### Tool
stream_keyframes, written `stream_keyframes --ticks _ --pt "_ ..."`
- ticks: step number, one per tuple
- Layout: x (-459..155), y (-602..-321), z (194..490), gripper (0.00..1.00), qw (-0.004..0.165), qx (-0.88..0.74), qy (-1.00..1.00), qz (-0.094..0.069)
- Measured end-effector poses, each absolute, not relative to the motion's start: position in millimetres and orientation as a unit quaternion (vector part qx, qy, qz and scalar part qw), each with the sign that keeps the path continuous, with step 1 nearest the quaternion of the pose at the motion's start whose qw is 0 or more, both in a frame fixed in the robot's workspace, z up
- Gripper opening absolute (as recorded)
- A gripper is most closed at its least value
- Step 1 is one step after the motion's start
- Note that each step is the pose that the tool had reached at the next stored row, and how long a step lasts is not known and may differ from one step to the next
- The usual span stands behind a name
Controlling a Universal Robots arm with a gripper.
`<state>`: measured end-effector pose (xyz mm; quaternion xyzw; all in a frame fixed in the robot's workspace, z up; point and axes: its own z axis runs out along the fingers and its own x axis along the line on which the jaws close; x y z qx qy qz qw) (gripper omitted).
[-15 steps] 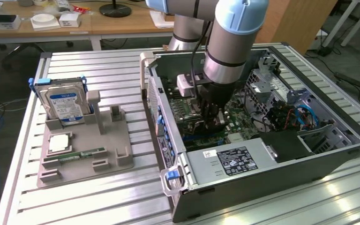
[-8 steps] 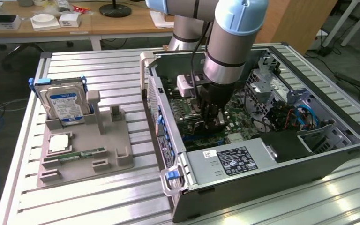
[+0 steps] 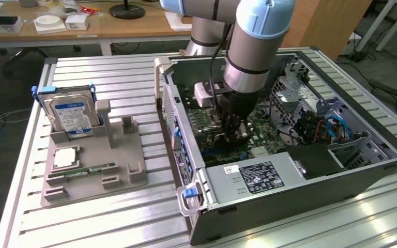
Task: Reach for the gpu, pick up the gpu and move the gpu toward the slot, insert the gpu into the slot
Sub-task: 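Insert the gpu into the slot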
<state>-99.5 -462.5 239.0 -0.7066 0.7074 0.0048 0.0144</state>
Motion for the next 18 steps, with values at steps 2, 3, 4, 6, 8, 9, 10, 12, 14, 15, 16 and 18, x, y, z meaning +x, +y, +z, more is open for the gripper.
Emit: stream_keyframes --ticks 2,3,4,6,8,9,10,12,14,15,16,18 --pt "-99.7 -462.5 238.9 0.26 0.014 -0.707 0.707 0.005" --pt "-99.8 -462.6 238.9 0.26 0.014 -0.707 0.707 0.005" --pt "-99.8 -462.6 238.8 0.26 0.014 -0.707 0.707 0.005" --pt "-99.8 -462.6 237.5 0.26 0.014 -0.707 0.707 0.005" --pt "-99.8 -462.6 236.2 0.26 0.014 -0.707 0.707 0.005" --pt "-99.8 -462.6 236.2 0.26 0.014 -0.707 0.707 0.005" --pt "-99.8 -462.5 236.2 0.26 0.014 -0.707 0.707 0.005" --pt "-99.8 -462.5 236.2 0.26 0.014 -0.707 0.707 0.005" --pt "-99.8 -462.5 236.1 0.26 0.014 -0.707 0.707 0.005" --pt "-99.9 -462.6 236.0 0.26 0.014 -0.707 0.707 0.005" --pt "-99.8 -462.5 234.8 0.26 0.014 -0.707 0.707 0.005" --pt "-99.8 -462.6 233.5 0.26 0.014 -0.707 0.707 0.005"
